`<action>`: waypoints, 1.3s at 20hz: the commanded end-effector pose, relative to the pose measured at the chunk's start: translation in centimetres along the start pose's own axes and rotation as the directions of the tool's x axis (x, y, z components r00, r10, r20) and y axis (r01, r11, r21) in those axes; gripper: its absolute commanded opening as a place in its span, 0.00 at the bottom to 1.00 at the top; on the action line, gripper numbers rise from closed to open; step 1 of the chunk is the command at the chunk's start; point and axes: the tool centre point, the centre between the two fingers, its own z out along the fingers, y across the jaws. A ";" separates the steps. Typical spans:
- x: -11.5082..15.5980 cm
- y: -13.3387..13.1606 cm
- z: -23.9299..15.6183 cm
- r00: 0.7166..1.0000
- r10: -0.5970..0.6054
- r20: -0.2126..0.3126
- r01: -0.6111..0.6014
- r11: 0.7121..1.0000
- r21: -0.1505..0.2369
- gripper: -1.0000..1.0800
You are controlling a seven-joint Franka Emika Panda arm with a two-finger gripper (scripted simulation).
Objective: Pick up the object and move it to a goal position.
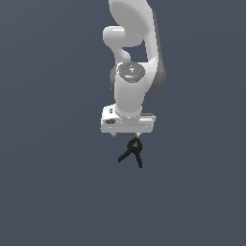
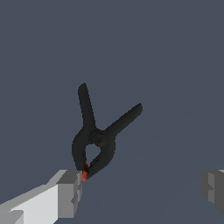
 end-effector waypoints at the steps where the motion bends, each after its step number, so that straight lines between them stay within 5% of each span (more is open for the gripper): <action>1: 0.1 -0.5 1.0 0.999 0.037 0.002 -0.037 0.999 0.005 0.96; 14: 0.4 -3.7 7.3 0.960 0.279 0.014 -0.279 0.960 0.023 0.96; 26: 0.3 -4.4 8.9 0.942 0.336 0.018 -0.336 0.941 0.024 0.96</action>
